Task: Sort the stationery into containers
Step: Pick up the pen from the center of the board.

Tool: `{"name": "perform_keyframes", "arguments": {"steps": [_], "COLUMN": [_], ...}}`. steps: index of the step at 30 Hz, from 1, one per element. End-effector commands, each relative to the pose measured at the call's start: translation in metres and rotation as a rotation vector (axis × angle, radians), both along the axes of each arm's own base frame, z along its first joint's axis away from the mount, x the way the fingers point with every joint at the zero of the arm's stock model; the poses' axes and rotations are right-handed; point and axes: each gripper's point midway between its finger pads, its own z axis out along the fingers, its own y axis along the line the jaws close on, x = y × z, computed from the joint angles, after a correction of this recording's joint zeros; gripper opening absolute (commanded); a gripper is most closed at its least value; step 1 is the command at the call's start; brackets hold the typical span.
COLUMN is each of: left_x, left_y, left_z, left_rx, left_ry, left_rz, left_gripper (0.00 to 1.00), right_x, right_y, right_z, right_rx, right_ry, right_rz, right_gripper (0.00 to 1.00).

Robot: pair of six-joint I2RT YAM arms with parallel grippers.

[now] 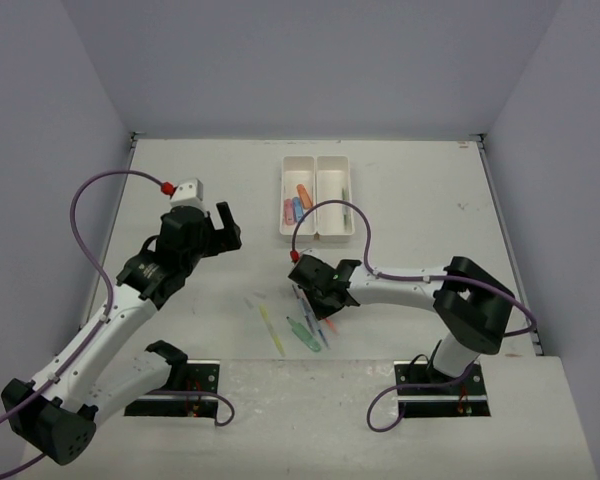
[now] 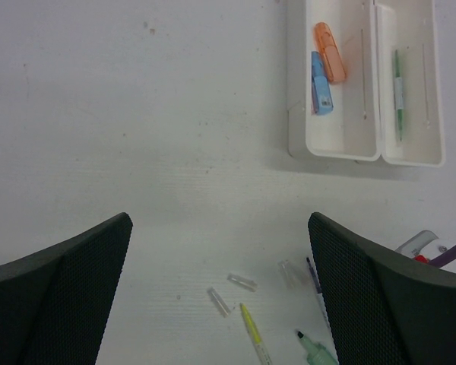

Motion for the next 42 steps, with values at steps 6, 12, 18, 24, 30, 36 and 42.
{"name": "perform_keyframes", "arguments": {"steps": [6, 12, 18, 24, 30, 36, 42], "left_x": [-0.001, 0.006, 0.004, -0.009, -0.018, -0.029, -0.043], "left_y": [-0.011, -0.033, -0.054, -0.082, -0.101, -0.076, -0.055], "left_z": [-0.013, -0.039, -0.056, -0.074, -0.1, -0.116, -0.136], "left_rx": [-0.051, -0.122, -0.14, -0.155, -0.049, 0.007, 0.042], "left_ry": [0.032, 0.125, 0.147, 0.157, 0.178, 0.215, 0.264], "left_rz": [-0.02, -0.037, 0.004, 0.053, 0.075, 0.204, 0.281], "left_gripper": [1.0, 1.0, 1.0, 1.0, 0.96, 0.48, 0.47], "right_x": [0.009, 0.016, 0.019, 0.023, 0.034, 0.034, 0.033], "right_y": [-0.007, -0.016, -0.02, -0.029, -0.061, -0.084, -0.087], "right_z": [-0.006, -0.007, 0.007, 0.065, 0.104, 0.107, 0.102], "right_rx": [-0.048, -0.066, -0.048, 0.05, 0.117, 0.125, 0.114], "right_ry": [-0.032, -0.037, -0.068, -0.169, -0.257, -0.269, -0.262], "right_rz": [-0.048, -0.072, -0.082, -0.1, -0.185, -0.222, -0.223], "right_gripper": [0.2, 0.16, 0.0, 0.0, 0.0, 0.0, 0.0]}}
